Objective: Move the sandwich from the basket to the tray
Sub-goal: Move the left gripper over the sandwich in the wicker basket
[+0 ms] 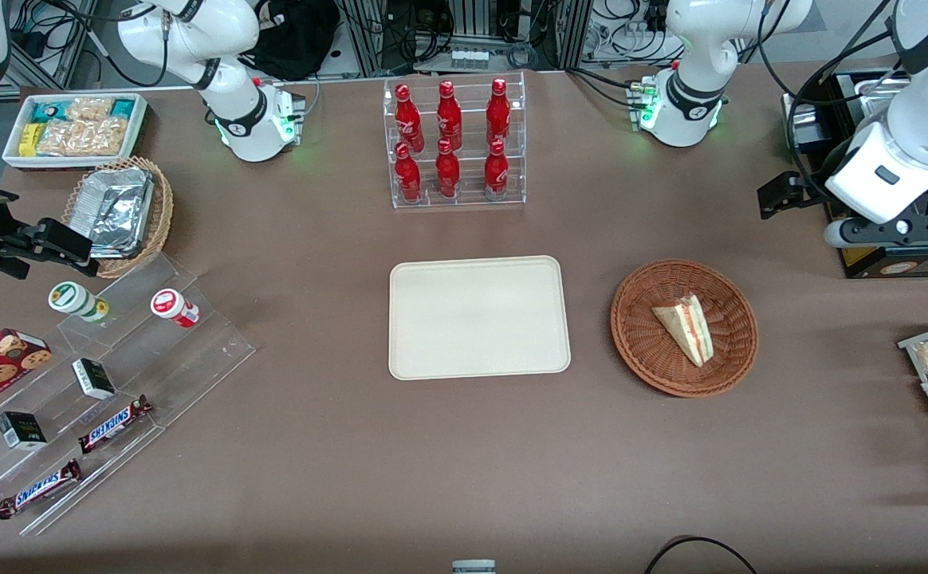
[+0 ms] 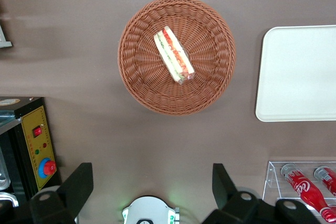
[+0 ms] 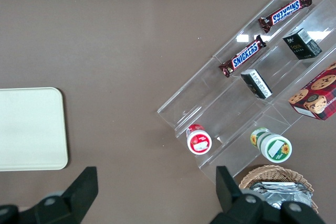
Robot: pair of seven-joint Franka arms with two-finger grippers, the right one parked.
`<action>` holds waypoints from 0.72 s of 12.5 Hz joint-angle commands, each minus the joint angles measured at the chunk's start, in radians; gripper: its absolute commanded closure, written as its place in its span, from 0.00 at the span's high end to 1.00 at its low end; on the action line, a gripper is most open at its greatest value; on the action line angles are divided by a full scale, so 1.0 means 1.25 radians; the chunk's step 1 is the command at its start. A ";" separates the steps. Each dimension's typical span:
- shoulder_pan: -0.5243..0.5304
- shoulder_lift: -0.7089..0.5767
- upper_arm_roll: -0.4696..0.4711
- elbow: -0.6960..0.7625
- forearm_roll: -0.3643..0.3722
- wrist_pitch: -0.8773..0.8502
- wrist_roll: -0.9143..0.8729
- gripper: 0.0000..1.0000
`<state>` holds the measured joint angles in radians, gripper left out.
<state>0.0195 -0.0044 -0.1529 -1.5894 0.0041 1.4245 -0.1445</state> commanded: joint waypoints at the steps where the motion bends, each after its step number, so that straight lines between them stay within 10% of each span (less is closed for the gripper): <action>1: 0.008 0.005 -0.004 0.009 0.010 0.002 0.010 1.00; 9: -0.001 0.017 -0.008 -0.196 0.011 0.196 0.004 1.00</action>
<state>0.0183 0.0304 -0.1585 -1.7411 0.0077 1.5745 -0.1440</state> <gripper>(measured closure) 0.000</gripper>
